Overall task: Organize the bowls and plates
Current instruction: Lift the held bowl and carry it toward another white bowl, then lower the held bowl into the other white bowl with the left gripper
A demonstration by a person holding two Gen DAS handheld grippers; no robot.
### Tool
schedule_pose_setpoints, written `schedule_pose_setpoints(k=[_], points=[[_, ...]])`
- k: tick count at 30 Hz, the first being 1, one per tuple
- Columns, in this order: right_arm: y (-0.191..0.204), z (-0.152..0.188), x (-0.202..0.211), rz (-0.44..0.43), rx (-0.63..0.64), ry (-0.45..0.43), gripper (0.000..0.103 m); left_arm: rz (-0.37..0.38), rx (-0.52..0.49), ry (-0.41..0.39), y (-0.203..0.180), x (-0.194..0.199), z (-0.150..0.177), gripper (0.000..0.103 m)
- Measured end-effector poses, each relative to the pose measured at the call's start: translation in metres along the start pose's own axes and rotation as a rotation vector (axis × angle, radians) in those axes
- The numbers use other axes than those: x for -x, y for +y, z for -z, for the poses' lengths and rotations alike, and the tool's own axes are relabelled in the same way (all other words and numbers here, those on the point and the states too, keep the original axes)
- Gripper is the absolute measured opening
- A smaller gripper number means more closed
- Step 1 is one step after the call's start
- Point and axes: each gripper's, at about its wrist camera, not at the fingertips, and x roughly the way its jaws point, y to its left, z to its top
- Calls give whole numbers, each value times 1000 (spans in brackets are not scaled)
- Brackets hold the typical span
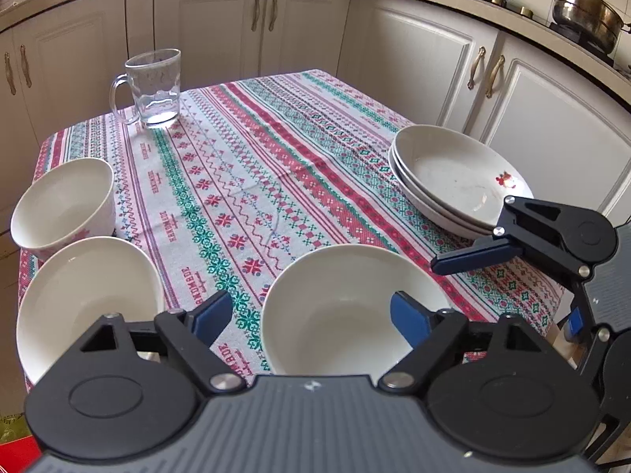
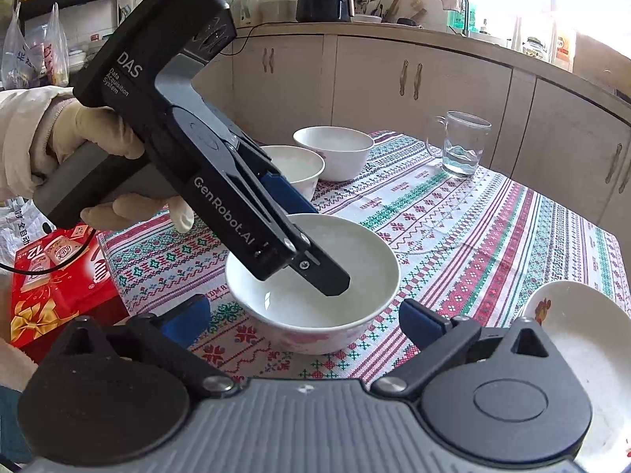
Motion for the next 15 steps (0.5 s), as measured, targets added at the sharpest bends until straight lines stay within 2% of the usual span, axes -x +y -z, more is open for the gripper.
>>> schedule_pose_setpoints(k=[3, 8, 15], points=[[2, -1, 4, 12, 15, -2, 103, -19, -18, -43, -4, 15, 3, 95], [5, -4, 11, 40, 40, 6, 103, -90, -69, -120, -14, 45, 12, 97], [15, -18, 16, 85, 99, -7, 103, -172, -37, -121, 3, 71, 21, 98]])
